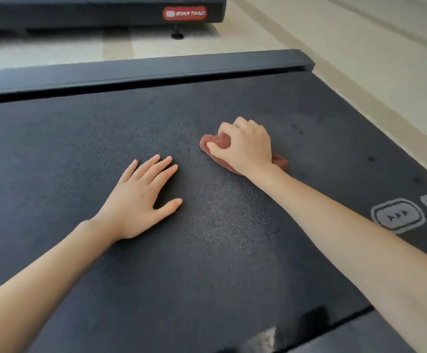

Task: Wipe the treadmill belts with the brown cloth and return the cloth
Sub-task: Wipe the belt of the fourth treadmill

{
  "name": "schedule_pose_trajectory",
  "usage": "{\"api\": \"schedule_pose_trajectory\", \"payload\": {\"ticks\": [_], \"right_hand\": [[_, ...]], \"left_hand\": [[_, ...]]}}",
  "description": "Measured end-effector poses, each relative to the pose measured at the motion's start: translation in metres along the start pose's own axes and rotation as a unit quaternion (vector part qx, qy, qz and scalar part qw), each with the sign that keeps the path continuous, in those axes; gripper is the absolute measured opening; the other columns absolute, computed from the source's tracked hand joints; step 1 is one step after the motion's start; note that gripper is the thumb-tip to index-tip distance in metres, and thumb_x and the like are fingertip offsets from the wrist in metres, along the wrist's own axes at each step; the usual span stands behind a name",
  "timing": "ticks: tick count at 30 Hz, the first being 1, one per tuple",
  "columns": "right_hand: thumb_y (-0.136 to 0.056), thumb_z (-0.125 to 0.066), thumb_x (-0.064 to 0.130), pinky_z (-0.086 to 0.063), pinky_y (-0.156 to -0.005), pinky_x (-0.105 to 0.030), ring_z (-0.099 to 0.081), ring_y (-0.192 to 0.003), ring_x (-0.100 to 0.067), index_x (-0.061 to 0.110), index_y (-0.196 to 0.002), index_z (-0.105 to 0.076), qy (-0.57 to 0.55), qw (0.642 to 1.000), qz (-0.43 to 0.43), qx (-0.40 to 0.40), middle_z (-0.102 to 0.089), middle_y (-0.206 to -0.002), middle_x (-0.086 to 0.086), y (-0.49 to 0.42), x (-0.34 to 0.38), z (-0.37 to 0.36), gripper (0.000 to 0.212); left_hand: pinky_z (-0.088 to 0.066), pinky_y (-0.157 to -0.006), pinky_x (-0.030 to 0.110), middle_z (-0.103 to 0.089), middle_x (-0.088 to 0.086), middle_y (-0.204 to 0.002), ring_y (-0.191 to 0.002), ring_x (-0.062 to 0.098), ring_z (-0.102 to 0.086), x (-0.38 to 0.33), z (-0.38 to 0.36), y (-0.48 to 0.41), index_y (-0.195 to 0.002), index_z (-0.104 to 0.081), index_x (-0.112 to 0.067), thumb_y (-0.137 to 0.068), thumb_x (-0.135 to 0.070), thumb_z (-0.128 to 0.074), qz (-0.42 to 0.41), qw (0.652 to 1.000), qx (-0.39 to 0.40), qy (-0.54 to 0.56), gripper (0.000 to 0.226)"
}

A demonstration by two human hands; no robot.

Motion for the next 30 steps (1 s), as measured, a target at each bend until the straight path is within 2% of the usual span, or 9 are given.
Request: {"api": "schedule_pose_trajectory", "payload": {"ticks": [3,7,10,12,16,18,23,27,30], "right_hand": [[-0.078,-0.059,0.055,-0.043,-0.073,-0.034,-0.054,-0.078,-0.021,0.025,-0.081,-0.065,-0.055,0.997,0.061,0.011,-0.057,-0.084,0.002,0.079,0.009,0.034,0.03],[-0.076,-0.063,0.051,-0.042,-0.068,-0.032,-0.049,-0.071,-0.02,0.024,-0.078,-0.064,-0.101,0.984,0.142,-0.038,-0.055,-0.079,0.002,0.184,0.003,0.078,0.027],[-0.076,-0.063,0.05,-0.042,-0.064,-0.03,-0.05,-0.069,-0.02,0.024,-0.074,-0.066,-0.093,0.98,0.169,-0.054,-0.057,-0.076,0.004,0.196,-0.006,0.083,0.027],[-0.073,-0.065,0.05,-0.044,-0.06,-0.032,-0.052,-0.067,-0.019,0.024,-0.074,-0.068,-0.079,0.986,0.136,-0.061,-0.058,-0.074,0.005,0.175,-0.012,0.077,0.026],[-0.074,-0.06,0.053,-0.043,-0.06,-0.027,-0.054,-0.067,-0.016,0.027,-0.072,-0.066,-0.038,0.997,0.009,-0.073,-0.057,-0.073,0.007,0.122,-0.033,0.058,0.027],[-0.075,-0.059,0.056,-0.04,-0.061,-0.025,-0.054,-0.069,-0.016,0.028,-0.074,-0.065,-0.018,0.997,-0.021,-0.065,-0.057,-0.074,0.008,0.096,-0.049,0.049,0.028],[-0.083,-0.054,0.056,-0.039,-0.071,-0.029,-0.057,-0.088,-0.022,0.028,-0.091,-0.065,0.05,0.991,-0.116,-0.031,-0.062,-0.093,0.002,0.038,-0.086,0.035,0.031],[-0.085,-0.049,0.057,-0.042,-0.079,-0.035,-0.056,-0.09,-0.027,0.028,-0.1,-0.064,0.091,0.981,-0.173,-0.015,-0.062,-0.103,-0.002,0.065,-0.071,0.043,0.036],[-0.081,-0.056,0.054,-0.044,-0.071,-0.037,-0.055,-0.079,-0.026,0.025,-0.088,-0.066,0.064,0.989,-0.134,-0.028,-0.06,-0.091,-0.001,0.123,-0.04,0.063,0.032]], "left_hand": [[-0.002,-0.118,0.04,-0.012,-0.006,-0.157,-0.145,0.011,-0.001,-0.002,0.001,-0.001,-0.148,-0.019,-0.023,-0.077,-0.071,-0.008,0.007,1.0,0.008,-0.018,0.087],[0.0,-0.118,0.042,-0.013,-0.005,-0.157,-0.145,0.012,0.0,-0.012,-0.001,-0.006,-0.148,-0.023,-0.021,-0.074,-0.072,-0.007,0.056,0.998,-0.001,0.013,0.091],[0.002,-0.118,0.046,-0.01,-0.005,-0.157,-0.145,0.012,0.002,-0.043,-0.009,-0.017,-0.148,-0.021,-0.023,-0.077,-0.071,-0.006,0.025,1.0,-0.001,0.005,0.087],[0.002,-0.118,0.046,-0.008,-0.005,-0.157,-0.144,0.01,0.003,-0.061,-0.016,-0.025,-0.149,-0.018,-0.022,-0.078,-0.07,-0.006,-0.015,1.0,-0.003,-0.004,0.086],[0.002,-0.118,0.044,-0.006,-0.006,-0.157,-0.143,0.008,0.006,-0.066,-0.021,-0.032,-0.149,-0.015,-0.02,-0.079,-0.072,-0.008,-0.031,0.999,-0.01,-0.006,0.087],[0.002,-0.118,0.044,-0.007,-0.006,-0.157,-0.144,0.008,0.006,-0.064,-0.019,-0.032,-0.149,-0.015,-0.019,-0.078,-0.072,-0.008,-0.032,0.999,-0.009,-0.006,0.088],[0.01,-0.117,0.042,0.001,-0.006,-0.157,-0.142,0.008,0.013,-0.067,-0.017,-0.03,-0.15,-0.007,-0.021,-0.074,-0.072,0.003,-0.026,1.0,0.011,-0.014,0.092],[0.004,-0.117,0.046,-0.001,-0.004,-0.158,-0.144,0.013,0.008,-0.07,-0.016,-0.032,-0.149,-0.011,-0.021,-0.072,-0.071,0.005,-0.038,0.999,0.02,-0.018,0.094],[0.0,-0.116,0.047,-0.002,-0.005,-0.158,-0.145,0.018,0.003,-0.085,-0.012,-0.036,-0.149,-0.018,-0.024,-0.074,-0.07,-0.001,-0.07,0.997,0.013,-0.001,0.089]]}}
Point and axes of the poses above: each hand's wrist, its own y-axis away from the middle knuckle, its own z-axis out of the back of the hand, x = y × z, the point moved 5 cm from there along -y, towards the middle knuckle
